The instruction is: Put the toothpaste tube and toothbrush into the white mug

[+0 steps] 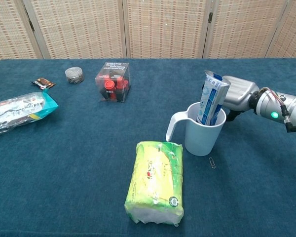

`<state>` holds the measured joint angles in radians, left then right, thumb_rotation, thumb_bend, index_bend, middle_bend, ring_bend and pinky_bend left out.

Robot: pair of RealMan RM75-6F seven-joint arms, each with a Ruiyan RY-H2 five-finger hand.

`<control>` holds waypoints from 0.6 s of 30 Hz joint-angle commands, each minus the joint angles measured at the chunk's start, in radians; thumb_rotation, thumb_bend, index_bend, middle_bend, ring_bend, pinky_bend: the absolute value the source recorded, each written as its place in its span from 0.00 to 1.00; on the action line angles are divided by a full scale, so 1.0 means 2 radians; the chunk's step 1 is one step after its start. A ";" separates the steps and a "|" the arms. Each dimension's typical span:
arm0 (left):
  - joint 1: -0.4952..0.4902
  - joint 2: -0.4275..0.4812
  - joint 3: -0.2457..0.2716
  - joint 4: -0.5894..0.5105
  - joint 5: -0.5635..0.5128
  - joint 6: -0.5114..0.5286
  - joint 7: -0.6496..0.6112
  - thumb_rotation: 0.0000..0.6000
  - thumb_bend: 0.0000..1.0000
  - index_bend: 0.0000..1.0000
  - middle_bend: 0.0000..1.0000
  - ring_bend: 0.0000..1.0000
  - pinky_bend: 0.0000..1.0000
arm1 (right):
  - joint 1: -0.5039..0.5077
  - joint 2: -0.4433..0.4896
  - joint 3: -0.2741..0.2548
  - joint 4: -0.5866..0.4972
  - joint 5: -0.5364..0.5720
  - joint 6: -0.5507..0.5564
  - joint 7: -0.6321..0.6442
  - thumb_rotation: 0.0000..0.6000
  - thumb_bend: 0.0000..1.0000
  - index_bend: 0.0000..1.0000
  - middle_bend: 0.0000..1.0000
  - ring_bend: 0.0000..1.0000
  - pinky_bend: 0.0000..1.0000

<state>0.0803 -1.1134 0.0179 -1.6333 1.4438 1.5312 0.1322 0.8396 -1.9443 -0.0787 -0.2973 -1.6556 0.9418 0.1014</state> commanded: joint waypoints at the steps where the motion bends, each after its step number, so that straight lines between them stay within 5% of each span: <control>1: 0.000 0.000 0.000 0.000 0.000 0.000 0.000 1.00 0.31 0.19 0.04 0.04 0.13 | -0.002 -0.002 -0.001 0.003 -0.001 0.001 0.000 1.00 0.34 0.46 0.34 0.14 0.11; 18: -0.001 0.002 0.000 -0.004 -0.001 -0.004 0.003 1.00 0.31 0.19 0.04 0.04 0.13 | -0.009 -0.013 0.002 0.021 0.002 0.014 0.004 1.00 0.32 0.55 0.37 0.16 0.11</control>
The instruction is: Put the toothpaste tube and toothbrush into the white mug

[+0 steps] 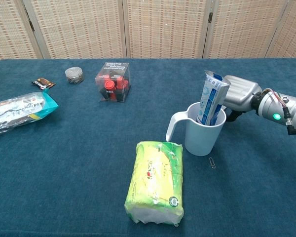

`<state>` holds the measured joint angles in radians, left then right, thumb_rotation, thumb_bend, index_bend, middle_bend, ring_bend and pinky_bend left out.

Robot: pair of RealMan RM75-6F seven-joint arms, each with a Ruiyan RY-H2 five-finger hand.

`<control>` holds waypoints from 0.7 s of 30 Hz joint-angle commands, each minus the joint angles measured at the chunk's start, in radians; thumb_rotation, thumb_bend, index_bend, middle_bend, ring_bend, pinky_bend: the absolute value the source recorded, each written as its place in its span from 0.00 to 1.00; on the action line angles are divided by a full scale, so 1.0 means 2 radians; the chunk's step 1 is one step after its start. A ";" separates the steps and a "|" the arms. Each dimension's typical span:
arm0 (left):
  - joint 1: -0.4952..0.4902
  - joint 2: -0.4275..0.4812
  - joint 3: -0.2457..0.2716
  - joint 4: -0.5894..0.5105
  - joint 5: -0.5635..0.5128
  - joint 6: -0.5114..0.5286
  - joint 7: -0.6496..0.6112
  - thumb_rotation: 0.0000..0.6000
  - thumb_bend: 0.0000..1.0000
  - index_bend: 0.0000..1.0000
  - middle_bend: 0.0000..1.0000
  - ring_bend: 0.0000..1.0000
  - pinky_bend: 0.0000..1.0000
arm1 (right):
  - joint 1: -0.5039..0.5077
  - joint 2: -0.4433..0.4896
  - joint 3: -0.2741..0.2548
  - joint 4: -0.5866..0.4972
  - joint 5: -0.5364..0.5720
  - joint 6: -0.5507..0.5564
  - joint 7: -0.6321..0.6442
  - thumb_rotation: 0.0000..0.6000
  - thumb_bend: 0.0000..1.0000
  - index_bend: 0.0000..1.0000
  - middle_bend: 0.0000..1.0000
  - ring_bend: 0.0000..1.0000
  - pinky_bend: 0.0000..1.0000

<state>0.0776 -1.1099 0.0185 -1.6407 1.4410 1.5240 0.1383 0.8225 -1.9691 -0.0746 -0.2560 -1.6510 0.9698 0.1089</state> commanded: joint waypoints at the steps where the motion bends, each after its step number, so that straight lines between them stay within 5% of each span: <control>1: 0.000 0.000 0.000 0.000 0.000 0.000 0.000 1.00 0.31 0.19 0.04 0.04 0.13 | 0.000 -0.001 0.000 0.001 0.000 -0.001 0.000 1.00 0.32 0.55 0.37 0.16 0.11; 12: 0.000 0.000 0.000 0.001 0.000 0.001 -0.003 1.00 0.31 0.19 0.04 0.04 0.13 | -0.005 0.001 0.008 0.002 0.007 0.021 0.006 1.00 0.42 0.59 0.39 0.18 0.11; 21: -0.002 0.001 -0.001 -0.001 0.004 0.001 -0.001 1.00 0.31 0.19 0.04 0.04 0.13 | -0.015 0.031 0.043 -0.040 0.033 0.090 0.051 1.00 0.42 0.62 0.41 0.18 0.11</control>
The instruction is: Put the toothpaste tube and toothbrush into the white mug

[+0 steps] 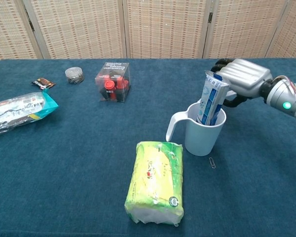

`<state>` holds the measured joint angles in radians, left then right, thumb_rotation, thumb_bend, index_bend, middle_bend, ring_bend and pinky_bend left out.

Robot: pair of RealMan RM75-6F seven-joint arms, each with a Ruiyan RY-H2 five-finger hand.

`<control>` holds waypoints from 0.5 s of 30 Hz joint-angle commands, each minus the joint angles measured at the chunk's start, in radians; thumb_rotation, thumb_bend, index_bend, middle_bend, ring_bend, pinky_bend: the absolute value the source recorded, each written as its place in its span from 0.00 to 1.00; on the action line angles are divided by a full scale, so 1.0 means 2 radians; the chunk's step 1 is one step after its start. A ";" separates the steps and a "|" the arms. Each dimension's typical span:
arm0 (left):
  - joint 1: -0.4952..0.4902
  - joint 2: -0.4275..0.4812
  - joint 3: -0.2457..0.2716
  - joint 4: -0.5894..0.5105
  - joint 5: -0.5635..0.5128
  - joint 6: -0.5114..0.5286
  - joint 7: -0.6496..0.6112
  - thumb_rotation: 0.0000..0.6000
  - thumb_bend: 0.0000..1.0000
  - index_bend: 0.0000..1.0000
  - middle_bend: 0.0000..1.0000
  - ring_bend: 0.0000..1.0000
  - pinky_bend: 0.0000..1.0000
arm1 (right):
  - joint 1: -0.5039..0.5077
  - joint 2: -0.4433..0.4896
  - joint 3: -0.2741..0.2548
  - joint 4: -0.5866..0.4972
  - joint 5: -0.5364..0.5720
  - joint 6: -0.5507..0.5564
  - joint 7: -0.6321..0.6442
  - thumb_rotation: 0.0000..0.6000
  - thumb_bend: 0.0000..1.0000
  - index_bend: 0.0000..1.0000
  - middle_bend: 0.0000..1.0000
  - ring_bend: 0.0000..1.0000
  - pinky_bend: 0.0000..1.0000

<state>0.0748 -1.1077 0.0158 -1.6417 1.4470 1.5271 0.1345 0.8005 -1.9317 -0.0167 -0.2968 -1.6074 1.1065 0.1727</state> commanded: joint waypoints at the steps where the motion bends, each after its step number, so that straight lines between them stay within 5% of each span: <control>1: -0.001 0.000 0.000 -0.002 0.001 0.000 0.002 1.00 0.31 0.19 0.04 0.04 0.13 | -0.005 0.017 0.020 -0.032 0.015 0.032 0.031 1.00 0.42 0.62 0.41 0.18 0.11; 15: -0.005 0.005 -0.001 -0.018 0.008 0.002 0.016 1.00 0.31 0.19 0.04 0.04 0.13 | -0.030 0.158 0.068 -0.327 0.048 0.079 0.135 1.00 0.42 0.64 0.42 0.19 0.11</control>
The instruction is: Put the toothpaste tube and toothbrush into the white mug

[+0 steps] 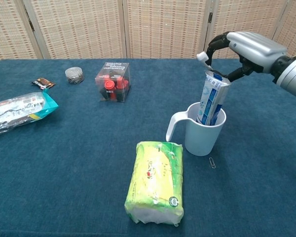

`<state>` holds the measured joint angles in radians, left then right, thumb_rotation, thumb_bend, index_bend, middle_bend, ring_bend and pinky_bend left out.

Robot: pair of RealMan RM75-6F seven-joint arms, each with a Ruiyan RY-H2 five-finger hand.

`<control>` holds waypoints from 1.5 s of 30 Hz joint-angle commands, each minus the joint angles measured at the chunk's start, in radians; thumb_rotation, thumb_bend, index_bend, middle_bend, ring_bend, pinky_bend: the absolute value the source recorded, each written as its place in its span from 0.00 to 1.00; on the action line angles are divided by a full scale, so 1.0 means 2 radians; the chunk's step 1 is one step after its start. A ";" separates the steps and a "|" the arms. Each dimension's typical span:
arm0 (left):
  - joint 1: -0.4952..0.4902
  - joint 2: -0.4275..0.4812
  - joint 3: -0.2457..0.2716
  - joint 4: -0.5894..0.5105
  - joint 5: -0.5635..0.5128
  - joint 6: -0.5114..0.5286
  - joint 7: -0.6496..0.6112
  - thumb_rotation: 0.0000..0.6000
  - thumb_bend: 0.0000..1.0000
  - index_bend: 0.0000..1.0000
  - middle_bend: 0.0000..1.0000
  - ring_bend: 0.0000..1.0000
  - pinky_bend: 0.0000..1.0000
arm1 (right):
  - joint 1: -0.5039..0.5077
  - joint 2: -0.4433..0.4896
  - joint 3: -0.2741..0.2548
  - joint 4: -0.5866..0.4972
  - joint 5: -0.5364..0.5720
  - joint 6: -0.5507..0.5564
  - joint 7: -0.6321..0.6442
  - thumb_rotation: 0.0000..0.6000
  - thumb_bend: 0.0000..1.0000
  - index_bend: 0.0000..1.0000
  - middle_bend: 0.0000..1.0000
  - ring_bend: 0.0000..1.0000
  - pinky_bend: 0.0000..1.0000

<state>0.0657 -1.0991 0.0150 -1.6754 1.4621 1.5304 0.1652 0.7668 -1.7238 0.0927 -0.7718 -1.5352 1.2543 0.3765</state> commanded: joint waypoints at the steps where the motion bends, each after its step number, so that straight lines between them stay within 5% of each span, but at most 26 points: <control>1: 0.000 0.001 0.000 -0.002 0.001 0.001 0.002 1.00 0.31 0.19 0.04 0.04 0.13 | -0.017 0.069 0.014 -0.117 0.014 0.002 0.041 1.00 0.42 0.64 0.42 0.19 0.11; 7: -0.002 0.001 0.001 -0.007 0.004 0.000 0.008 1.00 0.31 0.19 0.04 0.04 0.13 | -0.035 0.130 0.008 -0.227 0.021 -0.021 0.090 1.00 0.41 0.64 0.42 0.19 0.11; 16: -0.003 0.002 0.002 -0.014 0.008 0.002 0.016 1.00 0.31 0.19 0.04 0.04 0.13 | -0.048 0.188 -0.006 -0.307 0.016 -0.056 0.199 1.00 0.40 0.64 0.42 0.19 0.11; 26: -0.002 0.004 0.002 -0.019 0.009 0.005 0.018 1.00 0.31 0.19 0.04 0.04 0.13 | -0.043 0.192 -0.014 -0.305 -0.013 -0.072 0.319 1.00 0.39 0.64 0.42 0.19 0.11; 42: 0.001 0.003 0.005 -0.016 0.010 0.008 0.014 1.00 0.31 0.19 0.04 0.04 0.13 | -0.041 0.173 -0.022 -0.271 -0.017 -0.092 0.350 1.00 0.37 0.64 0.42 0.19 0.11; 45: 0.001 0.003 0.004 -0.016 0.009 0.008 0.013 1.00 0.31 0.19 0.04 0.04 0.13 | -0.039 0.176 -0.031 -0.265 -0.028 -0.096 0.354 1.00 0.36 0.54 0.37 0.18 0.11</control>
<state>0.0669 -1.0928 0.0224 -1.7066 1.4806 1.5469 0.1903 0.6872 -1.3747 0.0380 -1.3074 -1.5833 1.0655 1.0810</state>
